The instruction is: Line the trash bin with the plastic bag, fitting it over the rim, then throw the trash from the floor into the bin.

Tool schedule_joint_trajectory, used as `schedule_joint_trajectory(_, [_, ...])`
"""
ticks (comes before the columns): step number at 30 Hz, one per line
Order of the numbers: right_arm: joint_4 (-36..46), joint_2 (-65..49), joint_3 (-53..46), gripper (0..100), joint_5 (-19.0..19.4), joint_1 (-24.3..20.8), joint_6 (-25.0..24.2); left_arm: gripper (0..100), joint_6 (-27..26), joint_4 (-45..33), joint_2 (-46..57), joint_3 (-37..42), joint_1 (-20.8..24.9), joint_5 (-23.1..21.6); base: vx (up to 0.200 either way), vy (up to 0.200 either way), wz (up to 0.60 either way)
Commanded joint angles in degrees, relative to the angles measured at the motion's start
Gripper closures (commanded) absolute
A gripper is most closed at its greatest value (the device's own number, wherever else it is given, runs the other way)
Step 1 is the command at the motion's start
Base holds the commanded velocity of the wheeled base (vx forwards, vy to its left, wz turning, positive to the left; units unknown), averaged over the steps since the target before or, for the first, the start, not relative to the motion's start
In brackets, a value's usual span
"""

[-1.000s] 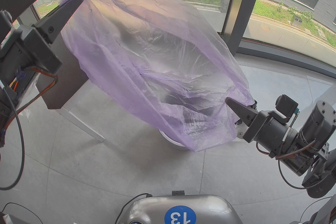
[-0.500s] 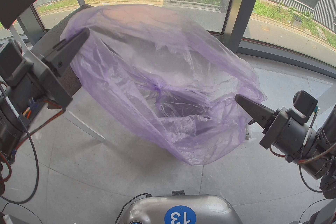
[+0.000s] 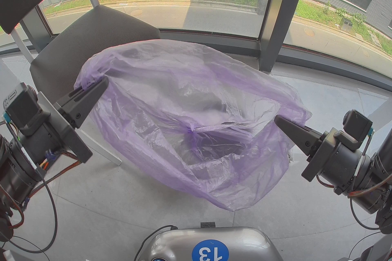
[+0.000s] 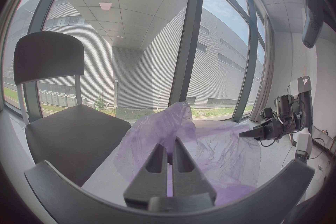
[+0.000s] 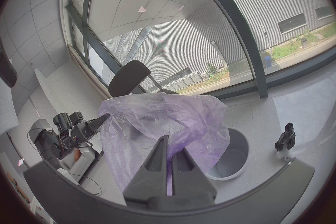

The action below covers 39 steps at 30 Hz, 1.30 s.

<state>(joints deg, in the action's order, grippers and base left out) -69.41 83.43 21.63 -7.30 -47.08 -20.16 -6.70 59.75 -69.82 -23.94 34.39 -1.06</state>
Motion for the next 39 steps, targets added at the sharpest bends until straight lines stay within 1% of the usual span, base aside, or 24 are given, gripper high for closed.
schedule_joint_trajectory(1, [0.77,-0.11,-1.32,100,-0.26,-0.03,1.79,100,0.03,0.02,1.35,1.97,-0.82,0.01,0.0,0.0,0.0])
schedule_joint_trajectory(3, [1.47,-0.11,-1.85,100,-0.34,-0.03,3.29,100,0.11,0.02,1.79,2.15,-1.17,0.01,0.0,0.0,0.0])
schedule_joint_trajectory(5, [2.35,-0.11,-3.61,100,-1.14,-0.12,6.19,100,0.03,0.02,3.02,3.2,-1.34,-0.26,0.0,0.0,0.0])
schedule_joint_trajectory(8, [2.26,-0.11,-5.01,100,-2.1,-0.64,9.18,100,-0.06,-0.42,4.78,4.87,-1.34,-0.52,0.0,0.0,0.0])
schedule_joint_trajectory(13, [2.09,-0.2,-6.33,100,-4.04,-1.0,10.06,100,-0.15,-0.68,6.18,7.07,-1.34,-0.52,0.0,0.0,0.0])
schedule_joint_trajectory(16, [2.53,-1.78,-6.77,100,-4.04,-1.0,10.14,100,-0.15,-0.95,6.89,7.68,-1.34,-0.61,0.0,0.0,0.0])
schedule_joint_trajectory(21, [6.48,-4.86,-6.86,100,-4.12,-1.17,10.67,100,-0.68,-1.91,6.36,7.07,-1.08,-0.43,0.0,0.0,0.0])
schedule_joint_trajectory(22, [9.82,-6.44,-6.25,100,-4.04,-1.17,11.55,100,-0.77,-3.5,6.01,6.01,-0.99,-0.43,0.0,0.0,0.0])
schedule_joint_trajectory(24, [12.9,-8.11,-5.63,100,-4.04,-1.17,12.25,100,-0.77,-5.34,5.66,4.78,-1.08,-0.43,0.0,0.0,0.0])
schedule_joint_trajectory(25, [16.5,-9.96,-4.4,100,-4.04,-1.17,12.78,100,-0.77,-8.07,5.48,3.2,-1.08,-0.43,0.0,0.0,0.0])
schedule_joint_trajectory(26, [17.21,-10.31,-4.22,100,-4.04,-1.17,12.78,100,-0.77,-8.59,5.48,2.85,-1.08,-0.43,0.0,0.0,0.0])
schedule_joint_trajectory(27, [21.34,-11.71,-2.82,100,-4.04,-1.08,12.87,100,-1.03,-11.58,5.22,1.09,-1.17,-0.43,0.0,0.0,0.0])
schedule_joint_trajectory(28, [22.22,-12.07,-2.47,100,-4.04,-1.08,12.87,100,-1.03,-12.2,5.13,0.74,-1.17,-0.43,0.0,0.0,0.0])
schedule_joint_trajectory(31, [34.26,-14.97,2.72,100,-3.77,-0.38,13.04,100,-3.14,-20.9,3.9,-4.36,-1.52,-0.43,0.0,0.0,0.0])
schedule_joint_trajectory(32, [36.01,-15.32,3.6,100,-3.77,-0.29,13.22,100,-3.58,-22.04,3.63,-5.06,-1.69,-0.35,0.0,0.0,0.0])
schedule_joint_trajectory(33, [36.01,-15.32,3.6,100,-3.77,-0.29,13.22,100,-3.58,-22.04,3.63,-5.06,-1.69,-0.35,0.0,0.0,0.0])
schedule_joint_trajectory(34, [41.64,-16.11,6.32,100,-3.33,0.5,14.63,100,-5.6,-25.73,2.58,-7.26,-2.66,-0.35,0.0,0.0,0.0])
schedule_joint_trajectory(35, [44.28,-16.37,7.73,100,-3.16,1.2,15.86,100,-7.09,-27.31,1.88,-8.4,-3.19,-0.35,0.0,0.0,0.0])
schedule_joint_trajectory(37, [47.53,-16.46,9.93,100,-2.81,2.34,18.49,100,-9.29,-28.9,0.47,-9.98,-4.07,-0.43,0.0,0.0,0.0])
schedule_joint_trajectory(39, [49.11,-16.37,10.98,100,-2.19,3.05,20.43,100,-10.17,-28.9,-0.5,-10.77,-4.42,-0.35,0.0,0.0,0.0])
